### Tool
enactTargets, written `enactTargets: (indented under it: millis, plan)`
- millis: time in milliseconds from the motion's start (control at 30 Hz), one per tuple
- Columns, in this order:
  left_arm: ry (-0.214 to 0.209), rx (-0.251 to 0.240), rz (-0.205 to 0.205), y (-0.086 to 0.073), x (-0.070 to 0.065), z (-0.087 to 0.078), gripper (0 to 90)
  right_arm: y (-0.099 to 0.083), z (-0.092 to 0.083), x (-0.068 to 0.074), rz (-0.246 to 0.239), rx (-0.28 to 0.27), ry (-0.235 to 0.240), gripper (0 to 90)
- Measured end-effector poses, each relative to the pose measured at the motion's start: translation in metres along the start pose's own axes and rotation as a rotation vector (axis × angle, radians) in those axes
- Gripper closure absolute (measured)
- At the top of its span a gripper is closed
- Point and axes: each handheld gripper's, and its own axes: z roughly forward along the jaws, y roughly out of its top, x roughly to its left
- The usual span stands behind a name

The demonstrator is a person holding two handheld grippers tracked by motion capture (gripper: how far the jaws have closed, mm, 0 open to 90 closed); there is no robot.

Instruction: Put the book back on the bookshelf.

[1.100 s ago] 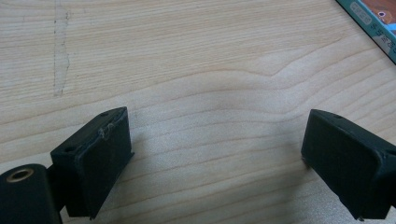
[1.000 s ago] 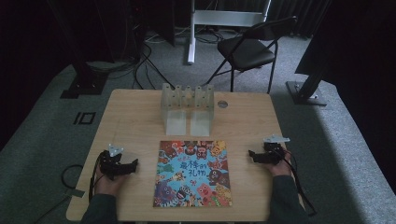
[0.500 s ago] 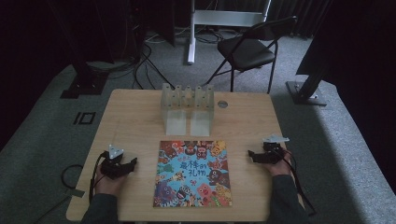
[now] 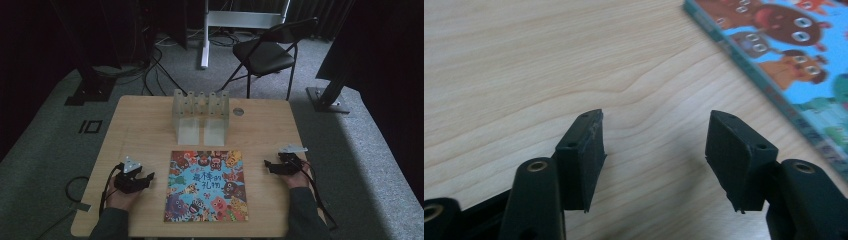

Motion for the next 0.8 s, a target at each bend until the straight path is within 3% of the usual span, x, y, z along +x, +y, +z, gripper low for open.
enactTargets:
  millis: [233,267,567,633,667,800]
  plan:
    - [-0.033,0.009,0.021,0.0,-0.01,0.002,38.0,0.008,-0.007,0.01,-0.011,-0.037,0.021,25.7]
    - [-0.056,-0.003,0.03,0.003,-0.018,0.002,37.9,0.012,-0.01,0.014,-0.017,-0.054,0.032,25.7]
    - [-0.119,-0.016,0.104,0.009,-0.049,0.008,35.4,0.031,-0.016,0.037,-0.086,-0.083,0.077,25.6]
    - [-0.119,-0.016,0.104,0.009,-0.049,0.008,35.1,0.034,-0.016,0.04,-0.097,-0.084,0.084,25.6]
    - [-0.152,-0.006,0.106,0.011,-0.058,0.012,33.7,0.039,-0.014,0.047,-0.11,-0.083,0.105,22.3]
    - [-0.18,-0.003,0.103,0.013,-0.064,0.016,33.1,0.046,-0.011,0.055,-0.135,-0.076,0.125,21.2]
